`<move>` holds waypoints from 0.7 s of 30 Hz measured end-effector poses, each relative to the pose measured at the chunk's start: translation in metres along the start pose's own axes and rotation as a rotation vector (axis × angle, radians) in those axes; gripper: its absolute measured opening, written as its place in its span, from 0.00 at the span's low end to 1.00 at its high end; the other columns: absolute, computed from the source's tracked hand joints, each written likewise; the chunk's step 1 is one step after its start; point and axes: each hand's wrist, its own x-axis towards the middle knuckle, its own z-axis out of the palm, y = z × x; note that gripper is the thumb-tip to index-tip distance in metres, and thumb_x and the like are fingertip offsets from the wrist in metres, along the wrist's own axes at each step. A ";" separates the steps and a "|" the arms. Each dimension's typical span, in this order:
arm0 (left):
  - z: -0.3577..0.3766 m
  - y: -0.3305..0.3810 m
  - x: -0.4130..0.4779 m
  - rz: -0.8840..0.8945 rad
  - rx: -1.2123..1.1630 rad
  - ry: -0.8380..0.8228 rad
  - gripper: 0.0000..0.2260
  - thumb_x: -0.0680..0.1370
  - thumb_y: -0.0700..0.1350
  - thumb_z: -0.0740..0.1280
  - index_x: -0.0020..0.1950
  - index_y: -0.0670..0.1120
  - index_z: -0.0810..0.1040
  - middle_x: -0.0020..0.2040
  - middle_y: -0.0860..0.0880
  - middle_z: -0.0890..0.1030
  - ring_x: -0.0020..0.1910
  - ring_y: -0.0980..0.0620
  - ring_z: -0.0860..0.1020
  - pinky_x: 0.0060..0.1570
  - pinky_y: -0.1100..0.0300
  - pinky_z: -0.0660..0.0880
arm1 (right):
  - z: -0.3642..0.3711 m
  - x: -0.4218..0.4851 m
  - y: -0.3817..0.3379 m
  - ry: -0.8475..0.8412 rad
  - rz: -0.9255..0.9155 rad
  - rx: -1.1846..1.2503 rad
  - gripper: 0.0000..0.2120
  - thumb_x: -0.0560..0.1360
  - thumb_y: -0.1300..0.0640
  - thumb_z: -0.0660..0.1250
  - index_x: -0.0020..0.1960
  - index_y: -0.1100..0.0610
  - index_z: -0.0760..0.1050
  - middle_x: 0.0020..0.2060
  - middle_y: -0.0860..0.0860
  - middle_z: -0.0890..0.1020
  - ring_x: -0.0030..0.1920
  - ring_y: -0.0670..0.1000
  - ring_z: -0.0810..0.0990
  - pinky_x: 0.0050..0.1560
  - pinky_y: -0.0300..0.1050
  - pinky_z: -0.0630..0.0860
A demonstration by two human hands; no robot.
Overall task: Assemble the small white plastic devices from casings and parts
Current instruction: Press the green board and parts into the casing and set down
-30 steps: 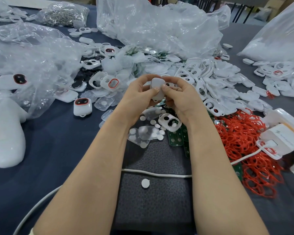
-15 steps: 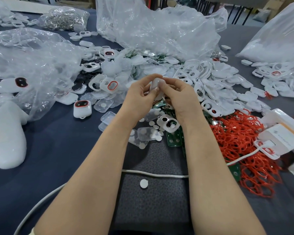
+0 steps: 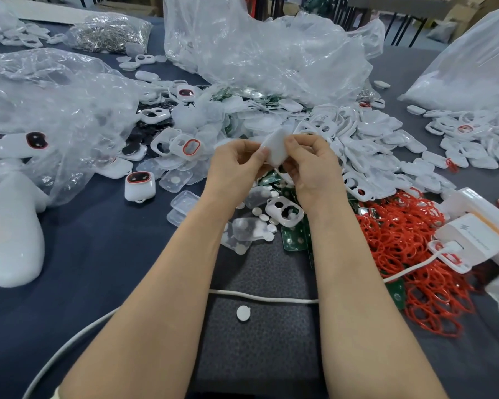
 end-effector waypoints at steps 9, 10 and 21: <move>-0.008 0.001 0.004 0.138 0.308 0.035 0.02 0.78 0.42 0.67 0.46 0.45 0.76 0.39 0.50 0.81 0.43 0.49 0.80 0.53 0.47 0.77 | -0.004 -0.004 0.000 -0.193 -0.093 -0.306 0.08 0.76 0.65 0.67 0.54 0.58 0.74 0.48 0.57 0.80 0.46 0.53 0.81 0.43 0.39 0.81; -0.009 0.002 0.003 0.142 0.293 0.028 0.03 0.79 0.41 0.66 0.45 0.46 0.76 0.39 0.50 0.80 0.43 0.50 0.79 0.54 0.47 0.77 | -0.005 -0.004 0.000 -0.193 -0.068 -0.249 0.08 0.76 0.65 0.68 0.54 0.59 0.75 0.47 0.57 0.81 0.45 0.52 0.82 0.42 0.38 0.80; -0.005 0.005 -0.001 0.019 0.033 -0.007 0.03 0.80 0.39 0.64 0.53 0.43 0.76 0.46 0.46 0.79 0.44 0.52 0.80 0.46 0.62 0.80 | -0.001 -0.002 0.004 -0.115 0.030 -0.071 0.05 0.79 0.64 0.63 0.52 0.62 0.77 0.46 0.57 0.81 0.46 0.52 0.82 0.40 0.38 0.80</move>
